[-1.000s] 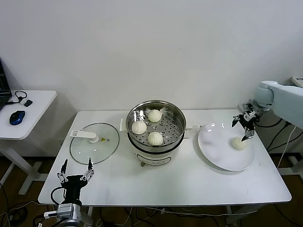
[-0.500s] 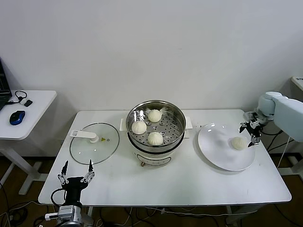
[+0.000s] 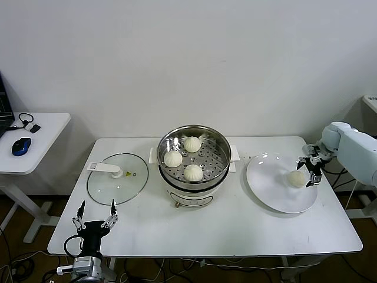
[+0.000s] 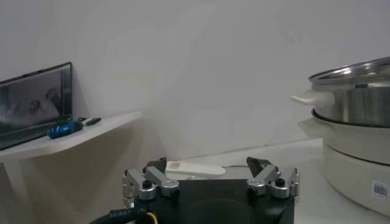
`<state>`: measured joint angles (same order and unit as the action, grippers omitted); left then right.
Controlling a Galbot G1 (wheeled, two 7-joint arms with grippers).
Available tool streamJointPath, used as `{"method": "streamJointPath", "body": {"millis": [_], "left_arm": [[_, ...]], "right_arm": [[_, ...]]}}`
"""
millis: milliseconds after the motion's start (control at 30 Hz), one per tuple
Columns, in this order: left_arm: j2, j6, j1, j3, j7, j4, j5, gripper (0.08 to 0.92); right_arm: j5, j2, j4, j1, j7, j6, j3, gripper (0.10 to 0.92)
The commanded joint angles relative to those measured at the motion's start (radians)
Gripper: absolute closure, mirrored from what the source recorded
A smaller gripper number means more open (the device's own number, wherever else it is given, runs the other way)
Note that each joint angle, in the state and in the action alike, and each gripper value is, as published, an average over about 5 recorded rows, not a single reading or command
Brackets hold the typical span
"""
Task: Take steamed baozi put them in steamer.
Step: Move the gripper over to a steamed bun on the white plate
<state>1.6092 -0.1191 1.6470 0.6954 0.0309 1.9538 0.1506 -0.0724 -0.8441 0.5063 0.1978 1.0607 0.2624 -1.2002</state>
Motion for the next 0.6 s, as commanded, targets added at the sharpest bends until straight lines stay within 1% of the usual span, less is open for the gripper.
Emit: {"method": "streamJointPath", "body": {"millis": [33,500,600], "left_arm": [[0.049,-0.002,-0.001,-0.001,0.0,-0.002,0.001,0.177],[0.049,-0.003,-0.001,-0.006,0.001,-0.001,0.001,0.177],[0.049,-0.004,-0.001,-0.01,0.001,0.0,0.003,0.177]], "right_arm": [[0.028,-0.022,-0.061,-0.044,-0.002,0.017,0.08,0.203],[0.045,-0.029,-0.059,-0.056,-0.019,0.005,0.092,0.203],[0.047,-0.028,-0.059,-0.055,-0.021,0.003,0.094,0.233]]}}
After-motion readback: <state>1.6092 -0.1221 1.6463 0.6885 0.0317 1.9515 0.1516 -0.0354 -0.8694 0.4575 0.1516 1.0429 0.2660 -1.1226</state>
